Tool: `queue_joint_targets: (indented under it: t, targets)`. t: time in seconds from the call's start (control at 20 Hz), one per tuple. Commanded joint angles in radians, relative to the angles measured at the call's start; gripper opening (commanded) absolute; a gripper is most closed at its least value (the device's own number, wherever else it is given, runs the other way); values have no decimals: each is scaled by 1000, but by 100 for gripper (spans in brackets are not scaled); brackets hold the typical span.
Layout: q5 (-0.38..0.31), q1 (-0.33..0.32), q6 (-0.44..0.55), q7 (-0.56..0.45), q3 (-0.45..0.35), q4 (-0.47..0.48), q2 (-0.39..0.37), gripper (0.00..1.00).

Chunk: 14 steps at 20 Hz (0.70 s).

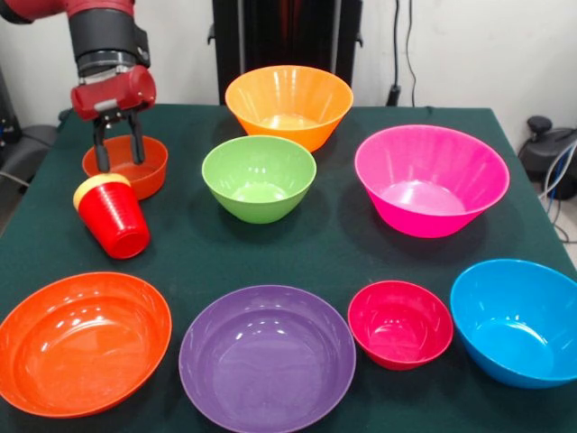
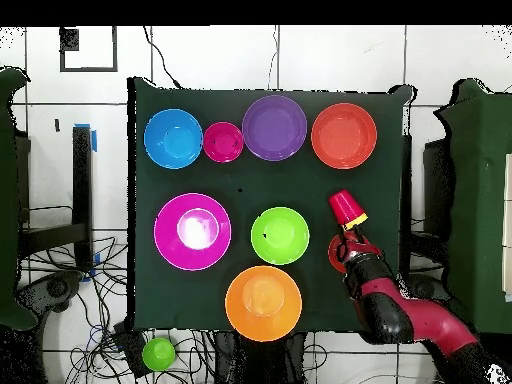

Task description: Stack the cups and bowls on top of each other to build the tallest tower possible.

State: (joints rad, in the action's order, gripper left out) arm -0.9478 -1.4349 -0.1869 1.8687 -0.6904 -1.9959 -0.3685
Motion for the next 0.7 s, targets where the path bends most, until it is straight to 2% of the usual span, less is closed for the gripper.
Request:
queue_joint_targets:
  t: [0.05, 0.35, 0.7]
  targets:
    - [-49, 86, 33, 73, 59, 84, 78, 100]
    - [-74, 111, 4, 64, 95, 121, 123, 100]
    - [-88, 104, 31, 40, 85, 130, 113, 100]
